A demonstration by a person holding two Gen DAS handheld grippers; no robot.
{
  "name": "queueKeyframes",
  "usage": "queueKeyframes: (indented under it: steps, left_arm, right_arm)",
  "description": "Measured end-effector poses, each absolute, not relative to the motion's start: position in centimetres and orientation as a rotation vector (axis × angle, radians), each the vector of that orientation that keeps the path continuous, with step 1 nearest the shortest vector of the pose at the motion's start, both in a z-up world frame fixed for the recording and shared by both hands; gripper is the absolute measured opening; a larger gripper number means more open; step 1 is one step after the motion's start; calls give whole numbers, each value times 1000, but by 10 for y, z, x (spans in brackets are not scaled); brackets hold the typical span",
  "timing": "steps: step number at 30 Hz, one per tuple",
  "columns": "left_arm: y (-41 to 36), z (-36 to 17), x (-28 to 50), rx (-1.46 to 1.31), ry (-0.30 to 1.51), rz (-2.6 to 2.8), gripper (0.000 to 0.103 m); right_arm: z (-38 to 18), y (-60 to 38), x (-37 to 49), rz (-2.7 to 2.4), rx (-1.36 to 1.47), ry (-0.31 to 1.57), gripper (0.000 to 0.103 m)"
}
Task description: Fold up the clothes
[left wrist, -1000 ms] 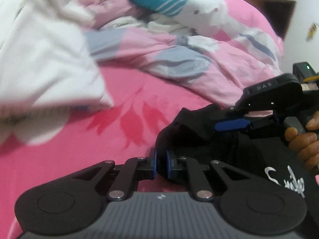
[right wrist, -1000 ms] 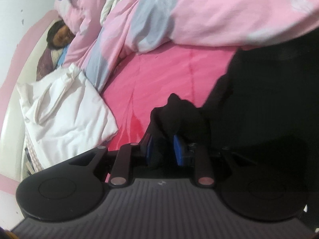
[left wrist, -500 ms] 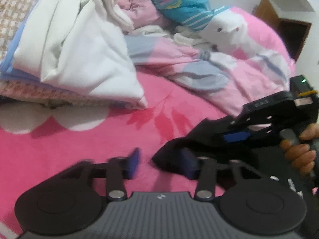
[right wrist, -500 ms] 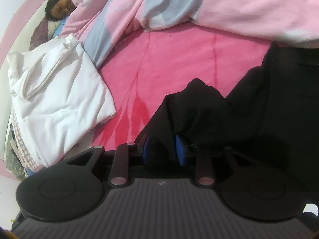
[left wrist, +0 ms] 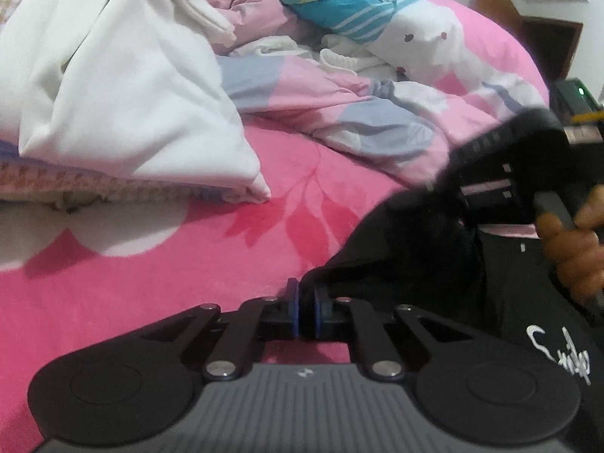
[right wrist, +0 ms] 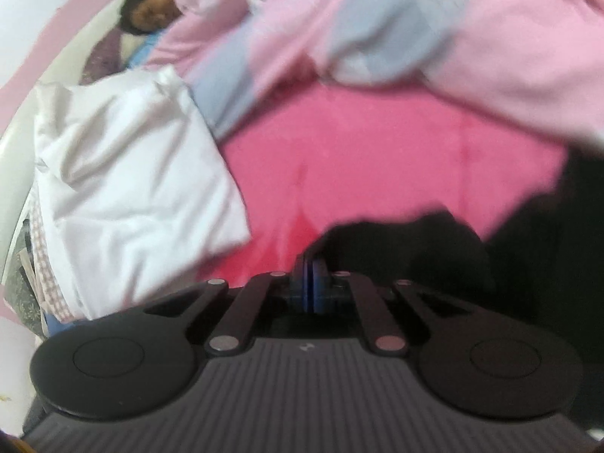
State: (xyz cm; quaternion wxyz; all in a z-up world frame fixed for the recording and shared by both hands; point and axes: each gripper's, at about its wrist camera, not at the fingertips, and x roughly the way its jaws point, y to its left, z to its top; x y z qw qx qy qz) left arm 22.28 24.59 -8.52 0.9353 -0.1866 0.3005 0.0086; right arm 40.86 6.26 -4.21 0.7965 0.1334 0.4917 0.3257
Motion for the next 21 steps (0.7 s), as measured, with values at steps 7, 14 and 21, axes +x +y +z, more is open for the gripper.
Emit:
queueKeyframes:
  steps: [7, 14, 21]
  left_arm:
    - [258, -86, 220, -465, 604, 58, 6]
    - [262, -88, 220, -506, 615, 70, 6]
    - [266, -90, 218, -552, 621, 78, 6]
  right_arm:
    - [-34, 115, 420, 754, 215, 998, 1]
    - [-55, 142, 429, 754, 166, 1008, 1]
    - [-78, 138, 442, 760, 317, 1056, 5]
